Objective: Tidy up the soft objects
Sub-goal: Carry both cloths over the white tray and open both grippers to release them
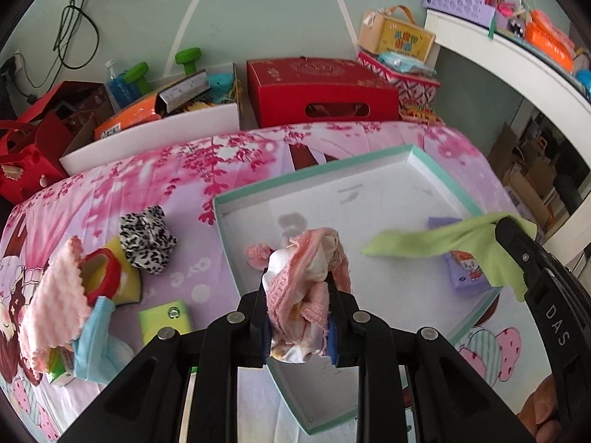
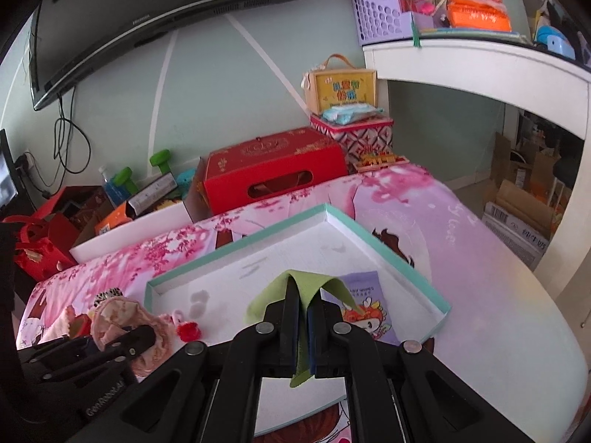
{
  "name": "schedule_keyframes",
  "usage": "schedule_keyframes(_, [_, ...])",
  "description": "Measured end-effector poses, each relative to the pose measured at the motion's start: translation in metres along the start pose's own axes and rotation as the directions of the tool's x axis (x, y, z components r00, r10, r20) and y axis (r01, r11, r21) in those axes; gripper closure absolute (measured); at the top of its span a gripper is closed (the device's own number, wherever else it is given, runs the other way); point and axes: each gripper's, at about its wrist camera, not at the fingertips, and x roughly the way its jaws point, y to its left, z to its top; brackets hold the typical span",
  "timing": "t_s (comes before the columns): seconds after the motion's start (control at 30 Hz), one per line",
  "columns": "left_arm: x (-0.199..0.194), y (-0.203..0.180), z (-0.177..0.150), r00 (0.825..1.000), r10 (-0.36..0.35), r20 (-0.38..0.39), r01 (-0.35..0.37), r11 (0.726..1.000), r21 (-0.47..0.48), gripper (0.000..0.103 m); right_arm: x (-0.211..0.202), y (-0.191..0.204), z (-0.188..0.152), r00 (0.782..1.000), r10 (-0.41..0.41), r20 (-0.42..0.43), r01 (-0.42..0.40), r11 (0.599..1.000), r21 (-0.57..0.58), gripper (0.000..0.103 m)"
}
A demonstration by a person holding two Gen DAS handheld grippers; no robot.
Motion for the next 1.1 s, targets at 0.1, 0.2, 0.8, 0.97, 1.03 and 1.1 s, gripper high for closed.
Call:
schedule_keyframes(0.1, [0.011, -0.002, -0.003, 1.000, -0.004, -0.024, 0.005, 1.000, 0.007, 0.079, 0.007, 0.001, -0.003, 1.000, 0.006, -0.025, -0.006, 1.000, 0.002, 0.099])
schedule_keyframes(0.2, [0.021, -0.003, -0.005, 0.999, -0.006, -0.046, 0.006, 1.000, 0.010, 0.079, 0.016, 0.002, -0.007, 0.998, 0.017, -0.060, -0.017, 1.000, 0.001, 0.099])
schedule_keyframes(0.8, [0.051, -0.001, -0.015, 0.991, -0.024, -0.134, 0.024, 1.000, -0.007, 0.063, 0.042, 0.011, -0.022, 0.982, -0.017, -0.189, 0.009, 0.999, -0.045, 0.097])
schedule_keyframes(0.97, [0.041, -0.001, -0.013, 0.992, -0.032, -0.119, 0.031, 1.000, -0.005, 0.053, 0.036, 0.014, -0.019, 0.981, -0.032, -0.193, 0.019, 0.997, -0.070, 0.079])
schedule_keyframes(1.03, [0.037, -0.001, -0.012, 0.993, -0.031, -0.116, 0.031, 1.000, -0.001, 0.053, 0.033, 0.015, -0.017, 0.981, -0.047, -0.189, 0.032, 0.996, -0.082, 0.063])
schedule_keyframes(1.1, [0.035, 0.000, -0.012, 0.992, -0.026, -0.121, 0.026, 1.000, 0.003, 0.053, 0.029, 0.014, -0.015, 0.981, -0.075, -0.181, 0.060, 0.994, -0.089, 0.041])
